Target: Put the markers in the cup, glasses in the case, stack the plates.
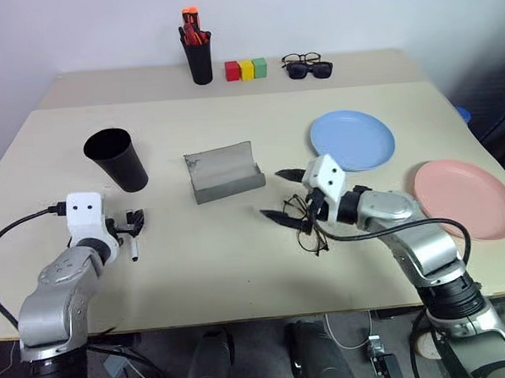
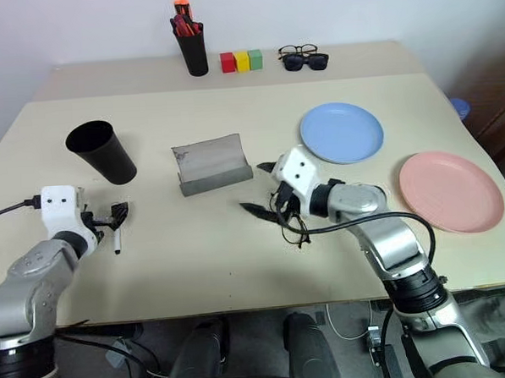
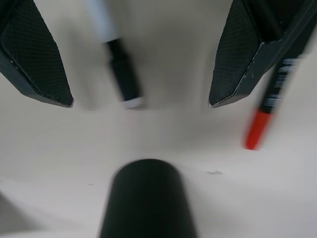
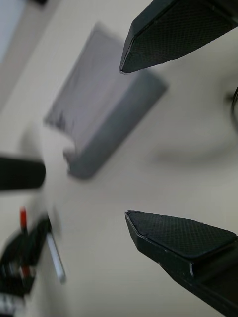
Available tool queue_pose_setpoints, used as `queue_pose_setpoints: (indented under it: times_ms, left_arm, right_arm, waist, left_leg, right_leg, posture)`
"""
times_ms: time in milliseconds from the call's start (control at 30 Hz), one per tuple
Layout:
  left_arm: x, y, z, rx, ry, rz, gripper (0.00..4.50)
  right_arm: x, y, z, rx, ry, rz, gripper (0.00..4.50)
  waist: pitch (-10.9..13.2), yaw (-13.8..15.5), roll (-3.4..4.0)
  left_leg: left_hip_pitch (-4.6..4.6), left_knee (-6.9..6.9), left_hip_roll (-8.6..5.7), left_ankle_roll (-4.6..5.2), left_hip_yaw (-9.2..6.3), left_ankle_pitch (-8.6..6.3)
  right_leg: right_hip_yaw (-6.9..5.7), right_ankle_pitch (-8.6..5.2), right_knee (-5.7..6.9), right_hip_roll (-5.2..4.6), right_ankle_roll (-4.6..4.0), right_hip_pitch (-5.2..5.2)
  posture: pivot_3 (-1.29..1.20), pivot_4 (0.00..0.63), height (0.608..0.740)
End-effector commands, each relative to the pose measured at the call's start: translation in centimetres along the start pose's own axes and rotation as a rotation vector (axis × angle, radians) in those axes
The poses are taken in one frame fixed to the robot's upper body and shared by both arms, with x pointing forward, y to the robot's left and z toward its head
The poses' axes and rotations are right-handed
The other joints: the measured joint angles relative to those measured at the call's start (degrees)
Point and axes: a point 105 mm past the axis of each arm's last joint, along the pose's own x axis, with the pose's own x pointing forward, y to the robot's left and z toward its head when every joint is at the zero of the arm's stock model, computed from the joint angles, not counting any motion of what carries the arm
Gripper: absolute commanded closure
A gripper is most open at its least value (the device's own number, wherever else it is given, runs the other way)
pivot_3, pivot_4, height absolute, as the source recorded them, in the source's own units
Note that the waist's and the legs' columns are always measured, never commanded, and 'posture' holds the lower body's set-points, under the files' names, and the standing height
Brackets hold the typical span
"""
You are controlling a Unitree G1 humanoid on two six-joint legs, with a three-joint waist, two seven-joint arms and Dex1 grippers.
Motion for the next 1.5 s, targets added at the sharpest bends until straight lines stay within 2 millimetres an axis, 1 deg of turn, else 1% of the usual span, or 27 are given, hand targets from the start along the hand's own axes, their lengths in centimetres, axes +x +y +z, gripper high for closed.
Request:
queue_pose_setpoints:
  times_ms: [33, 167, 233, 267, 333, 467, 533, 567, 633, 733, 767, 800, 833, 867, 933, 1000, 1033, 1067, 1100, 1167, 1233, 1300, 1367, 1433, 1500]
  left_arm:
    - [-0.1, -0.2, 0.2, -0.047, 0.080, 0.039, 0.01]
    - [-0.1, 0.3, -1.3, -0.063, 0.246, 0.087, 0.01]
    - [-0.3, 0.5, -1.5, -0.072, 0.282, 0.087, 0.01]
    - [-0.4, 0.9, -1.7, -0.067, 0.302, 0.109, 0.26]
    - [-0.5, 1.8, -1.9, -0.054, 0.316, 0.144, 0.84]
    - [-0.4, 2.6, -0.5, -0.055, 0.249, 0.169, 2.84]
    - [-0.4, 2.2, 0.7, -0.046, 0.193, 0.128, 3.83]
    - [-0.5, 1.6, 1.5, -0.025, 0.157, 0.077, 4.37]
    - [-0.8, 0.3, 2.8, 0.034, 0.093, -0.008, 4.37]
    - [-1.9, -3.4, 4.9, 0.133, -0.031, -0.212, 4.37]
    - [-2.5, -5.0, 6.2, 0.180, -0.114, -0.301, 4.37]
    - [-3.0, -6.2, 7.3, 0.214, -0.188, -0.361, 4.37]
    - [-3.5, -7.2, 8.8, 0.255, -0.283, -0.409, 4.37]
    - [-3.9, -7.7, 9.7, 0.282, -0.344, -0.435, 4.37]
    - [-3.9, -7.5, 11.7, 0.297, -0.473, -0.400, 4.37]
    - [-3.2, -4.5, 16.1, 0.189, -0.658, -0.188, 4.37]
    - [-3.2, -3.3, 17.9, 0.160, -0.741, -0.099, 4.37]
    - [-3.2, -2.5, 19.0, 0.146, -0.795, -0.037, 4.37]
    - [-3.1, -2.0, 19.5, 0.159, -0.822, 0.002, 4.37]
    - [-2.4, -1.5, 19.6, 0.241, -0.849, 0.082, 4.37]
    - [-1.3, -0.5, 19.2, 0.253, -0.845, 0.155, 4.37]
    - [-0.6, 0.6, 18.8, 0.204, -0.855, 0.214, 4.37]
    - [0.0, 1.5, 18.4, 0.172, -0.853, 0.268, 4.37]
    - [0.5, 1.9, 17.9, 0.139, -0.852, 0.295, 4.37]
    - [1.1, 1.9, 17.3, 0.131, -0.846, 0.300, 4.37]
  right_arm:
    - [1.0, 1.3, 2.1, -0.047, -0.070, 0.049, 0.00]
    - [1.4, 1.8, 2.0, -0.039, -0.075, 0.068, 0.00]
    - [1.4, 1.9, 2.0, -0.037, -0.076, 0.067, 0.00]
    - [1.4, 1.9, 2.0, -0.036, -0.076, 0.065, 0.00]
    - [1.3, 1.9, 1.9, -0.033, -0.074, 0.060, 0.00]
    - [1.5, 1.9, 1.8, -0.032, -0.075, 0.059, 0.00]
    - [1.7, 1.8, 1.8, -0.035, -0.077, 0.058, 0.00]
    - [1.7, 1.8, 1.9, -0.037, -0.078, 0.056, 0.00]
    - [1.9, 1.8, 2.0, -0.040, -0.082, 0.055, 0.00]
    - [2.1, 1.6, 2.3, -0.042, -0.096, 0.054, 0.00]
    - [2.3, 1.5, 2.4, -0.041, -0.102, 0.051, 0.00]
    - [2.4, 1.5, 2.5, -0.041, -0.107, 0.049, 0.00]
    - [2.6, 1.4, 2.6, -0.043, -0.112, 0.049, 0.00]
    - [2.8, 1.4, 2.6, -0.045, -0.115, 0.049, 0.00]
    - [3.0, 1.5, 2.7, -0.048, -0.121, 0.050, 0.00]
    - [3.2, 1.2, 3.0, -0.054, -0.136, 0.036, 0.00]
    - [3.4, 1.1, 3.2, -0.057, -0.145, 0.028, 0.00]
    - [3.5, 0.9, 3.4, -0.059, -0.156, 0.019, 0.00]
    - [3.7, 0.7, 3.6, -0.057, -0.166, 0.009, 0.00]
    - [4.1, 0.4, 4.2, -0.052, -0.194, -0.009, 0.00]
    - [4.8, 0.1, 5.0, -0.040, -0.232, -0.027, 0.00]
    - [5.7, -0.2, 6.0, -0.001, -0.279, -0.050, 0.00]
    - [6.4, -0.3, 6.5, 0.041, -0.310, -0.067, 0.00]
    - [7.1, -0.3, 6.5, 0.053, -0.315, -0.077, 0.00]
    - [7.5, 0.0, 6.4, 0.057, -0.316, -0.081, 0.00]
  waist:
    - [0.0, -0.2, 0.00]
    - [0.0, -0.5, -0.01]
    - [0.0, -0.6, -0.02]
    - [0.0, -0.8, -0.02]
    - [0.0, -1.4, -0.02]
    - [0.0, -1.7, -0.02]
    - [0.0, -1.7, -0.02]
    - [0.0, -1.6, -0.03]
    - [0.0, -1.5, -0.06]
    - [0.0, -1.3, -0.06]
    - [0.0, -1.2, -0.06]
    - [0.0, -1.1, -0.07]
    - [0.0, -1.1, -0.07]
    - [0.0, -1.1, -0.07]
    - [0.0, -1.2, -0.07]
    - [0.0, -1.2, -0.08]
    - [0.0, -1.1, -0.09]
    - [0.0, -1.3, -0.10]
    - [0.0, -1.5, -0.10]
    - [0.0, -1.7, -0.08]
    - [0.0, -1.5, -0.08]
    - [0.0, -1.5, -0.08]
    - [0.0, -1.5, -0.10]
    - [0.0, -1.4, -0.12]
    - [0.0, -1.2, -0.12]
  left_leg:
    - [0.01, 0.00, 0.00, 0.00, -0.02, 0.00]
    - [0.05, -0.01, 0.01, 0.00, -0.05, 0.00]
    - [0.06, -0.01, 0.01, 0.00, -0.05, 0.00]
    - [0.07, -0.01, 0.00, 0.00, -0.04, 0.00]
    - [0.08, -0.02, 0.01, -0.01, -0.05, 0.00]
    - [0.15, -0.05, 0.02, -0.02, -0.05, 0.01]
    - [0.16, -0.06, 0.03, -0.02, -0.06, 0.01]
    - [0.15, -0.06, 0.02, -0.02, -0.06, 0.01]
    - [0.09, -0.04, 0.02, -0.05, -0.06, 0.03]
    - [0.06, -0.04, 0.01, -0.10, -0.05, 0.05]
    - [0.05, -0.05, 0.01, -0.12, -0.05, 0.06]
    - [0.05, -0.05, 0.00, -0.13, -0.05, 0.06]
    - [0.04, -0.05, 0.01, -0.14, -0.05, 0.07]
    - [0.04, -0.05, 0.01, -0.15, -0.04, 0.07]
    - [0.05, -0.06, 0.01, -0.14, -0.04, 0.07]
    - [0.06, -0.06, 0.01, -0.14, -0.05, 0.07]
    - [0.06, -0.04, 0.01, -0.14, -0.06, 0.08]
    - [0.05, -0.02, 0.01, -0.14, -0.07, 0.08]
    - [0.05, -0.01, 0.01, -0.14, -0.06, 0.08]
    - [0.08, -0.06, 0.00, -0.13, 0.02, 0.07]
    - [0.08, -0.14, 0.00, -0.11, 0.00, 0.06]
    - [0.03, -0.14, 0.01, -0.12, -0.05, 0.07]
    - [-0.01, -0.10, 0.00, -0.12, -0.04, 0.07]
    - [-0.04, -0.06, -0.01, -0.13, -0.04, 0.07]
    - [-0.04, -0.05, -0.01, -0.13, -0.04, 0.07]
  right_leg:
    - [-0.01, 0.00, 0.03, 0.01, 0.00, 0.00]
    - [-0.02, 0.00, 0.11, 0.05, 0.00, -0.01]
    - [-0.02, 0.00, 0.13, 0.05, 0.00, -0.01]
    - [-0.01, 0.00, 0.13, 0.04, 0.00, 0.00]
    - [-0.01, 0.00, 0.14, 0.04, 0.00, 0.00]
    - [-0.01, 0.00, 0.21, 0.06, -0.02, 0.00]
    - [-0.01, 0.00, 0.22, 0.07, -0.03, -0.01]
    - [-0.01, 0.00, 0.22, 0.07, -0.03, -0.01]
    - [-0.01, 0.00, 0.20, 0.05, -0.02, -0.02]
    - [-0.01, 0.00, 0.16, 0.00, -0.02, -0.02]
    - [-0.02, 0.00, 0.16, -0.01, -0.02, -0.02]
    - [-0.02, 0.00, 0.14, -0.01, -0.03, -0.02]
    - [-0.02, 0.00, 0.13, -0.01, -0.03, -0.02]
    - [-0.01, 0.00, 0.12, -0.01, -0.04, -0.02]
    - [-0.02, 0.00, 0.13, 0.00, -0.04, -0.02]
    - [-0.01, 0.00, 0.14, 0.01, -0.04, -0.02]
    - [-0.03, 0.00, 0.15, 0.04, -0.04, -0.03]
    - [-0.03, 0.01, 0.16, 0.05, -0.04, -0.02]
    - [-0.02, 0.02, 0.15, 0.05, -0.03, -0.02]
    - [0.04, 0.02, 0.13, 0.02, 0.00, -0.02]
    - [0.02, 0.02, 0.16, 0.02, 0.00, -0.06]
    - [-0.02, 0.03, 0.22, 0.04, -0.01, -0.15]
    - [-0.02, 0.04, 0.23, 0.01, 0.00, -0.17]
    - [-0.01, 0.09, 0.22, -0.01, 0.07, -0.16]
    - [-0.02, 0.09, 0.22, -0.01, 0.08, -0.16]
  posture:
    - [0.00, 0.150, 0.740]
    - [0.00, 0.150, 0.740]
    - [0.00, 0.150, 0.740]
    - [0.00, 0.150, 0.740]
    - [0.00, 0.150, 0.740]
    - [0.00, 0.150, 0.740]
    - [0.00, 0.150, 0.740]
    - [0.00, 0.150, 0.740]
    - [0.00, 0.150, 0.740]
    - [0.00, 0.150, 0.740]
    - [0.00, 0.150, 0.740]
    - [0.00, 0.150, 0.740]
    - [0.00, 0.150, 0.740]
    - [0.00, 0.150, 0.740]
    - [0.00, 0.150, 0.740]
    - [0.00, 0.150, 0.740]
    - [0.00, 0.150, 0.740]
    - [0.00, 0.150, 0.740]
    - [0.00, 0.150, 0.740]
    - [0.00, 0.150, 0.740]
    - [0.00, 0.150, 0.740]
    - [0.00, 0.150, 0.740]
    - [0.00, 0.150, 0.740]
    - [0.00, 0.150, 0.740]
    - [0.00, 0.150, 0.740]
